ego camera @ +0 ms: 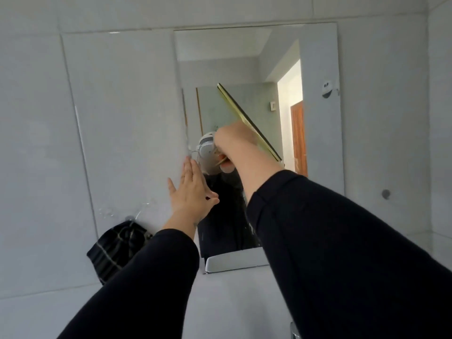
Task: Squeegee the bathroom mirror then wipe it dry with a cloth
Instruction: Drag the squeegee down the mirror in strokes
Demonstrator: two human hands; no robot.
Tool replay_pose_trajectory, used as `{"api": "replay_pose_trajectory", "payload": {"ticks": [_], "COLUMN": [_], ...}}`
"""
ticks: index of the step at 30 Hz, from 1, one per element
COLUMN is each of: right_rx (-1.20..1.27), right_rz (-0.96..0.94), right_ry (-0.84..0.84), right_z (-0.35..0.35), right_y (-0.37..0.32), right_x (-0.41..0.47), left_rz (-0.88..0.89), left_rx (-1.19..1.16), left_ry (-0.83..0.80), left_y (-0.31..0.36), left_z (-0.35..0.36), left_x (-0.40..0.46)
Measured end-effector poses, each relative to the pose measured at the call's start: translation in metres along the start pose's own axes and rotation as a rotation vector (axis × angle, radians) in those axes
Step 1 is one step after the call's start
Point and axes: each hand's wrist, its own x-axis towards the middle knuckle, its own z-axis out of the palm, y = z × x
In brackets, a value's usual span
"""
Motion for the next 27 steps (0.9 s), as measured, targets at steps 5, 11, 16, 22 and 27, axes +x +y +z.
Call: {"api": "replay_pose_trajectory", "payload": {"ticks": [5,11,16,22,27], "right_rx": [0.027,-0.062,-0.301,-0.75,-0.891], "right_rz": [0.014,-0.072,-0.199,-0.467,-0.545], "right_ry": [0.014,-0.066,-0.05,-0.018,0.036], "right_z": [0.033,0.053,0.039,0.016,0.004], "right_y": [-0.007,-0.012,0.013,0.049,0.065], "right_x": [-0.009,-0.036,-0.048,-0.058,-0.05], "left_rz": [0.064,0.046,0.012,-0.032,-0.057], "left_rx": [-0.027,-0.047,-0.086,-0.118,-0.14], "left_ry": [-0.034,-0.091,-0.071,-0.061,-0.055], "left_y": [-0.016,-0.014,-0.017,-0.012,-0.007], "left_z": [0.005,0.002,0.034,0.04,0.048], "left_x": [0.003,-0.018,-0.021,-0.035,-0.044]}}
